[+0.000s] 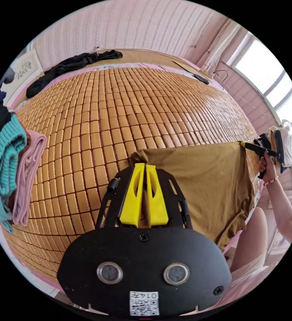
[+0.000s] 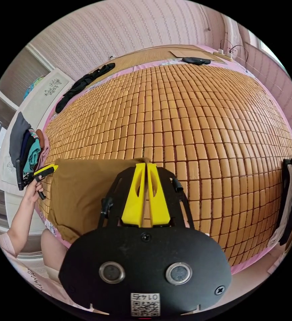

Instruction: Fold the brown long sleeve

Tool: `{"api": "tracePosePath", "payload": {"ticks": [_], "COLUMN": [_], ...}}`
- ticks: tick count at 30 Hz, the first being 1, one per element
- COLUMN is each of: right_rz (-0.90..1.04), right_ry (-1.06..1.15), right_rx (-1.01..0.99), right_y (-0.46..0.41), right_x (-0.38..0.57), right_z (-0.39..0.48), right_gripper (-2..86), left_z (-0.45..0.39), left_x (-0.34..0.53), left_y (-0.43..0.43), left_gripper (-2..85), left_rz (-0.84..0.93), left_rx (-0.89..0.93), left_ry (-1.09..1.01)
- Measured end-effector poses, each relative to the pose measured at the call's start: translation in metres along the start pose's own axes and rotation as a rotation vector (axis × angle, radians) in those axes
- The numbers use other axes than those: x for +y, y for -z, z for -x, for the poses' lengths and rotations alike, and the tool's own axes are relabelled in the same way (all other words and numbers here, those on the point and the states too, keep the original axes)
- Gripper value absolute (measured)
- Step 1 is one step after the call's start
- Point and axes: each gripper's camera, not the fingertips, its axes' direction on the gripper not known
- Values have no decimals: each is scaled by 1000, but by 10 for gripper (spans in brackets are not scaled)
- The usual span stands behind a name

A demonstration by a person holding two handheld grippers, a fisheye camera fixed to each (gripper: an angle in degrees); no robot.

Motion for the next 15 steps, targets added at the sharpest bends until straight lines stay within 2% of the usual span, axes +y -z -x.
{"api": "tracePosePath", "payload": {"ticks": [2, 5, 7, 12, 13, 15], "right_rz": [17, 40, 45, -38, -12, 53], "right_ry": [23, 99, 101, 246, 327, 461], "right_rx": [42, 88, 111, 9, -64, -169], "right_y": [-9, -19, -5, 42, 43, 36], "right_x": [1, 5, 10, 73, 95, 129], "right_z": [-1, 7, 12, 58, 79, 111], "right_gripper": [2, 23, 76, 46, 38, 46], "left_z": [-10, -9, -6, -30, -44, -74], "left_x": [0, 2, 5, 55, 75, 107], "left_y": [-5, -6, 6, 55, 61, 64], "left_gripper": [-3, 22, 54, 56, 50, 46], "left_rz": [4, -14, -23, -101, -98, -81], "left_rx": [-80, -46, -55, -235, -210, -36], "left_ry": [-61, -29, -6, -105, -143, -229]}}
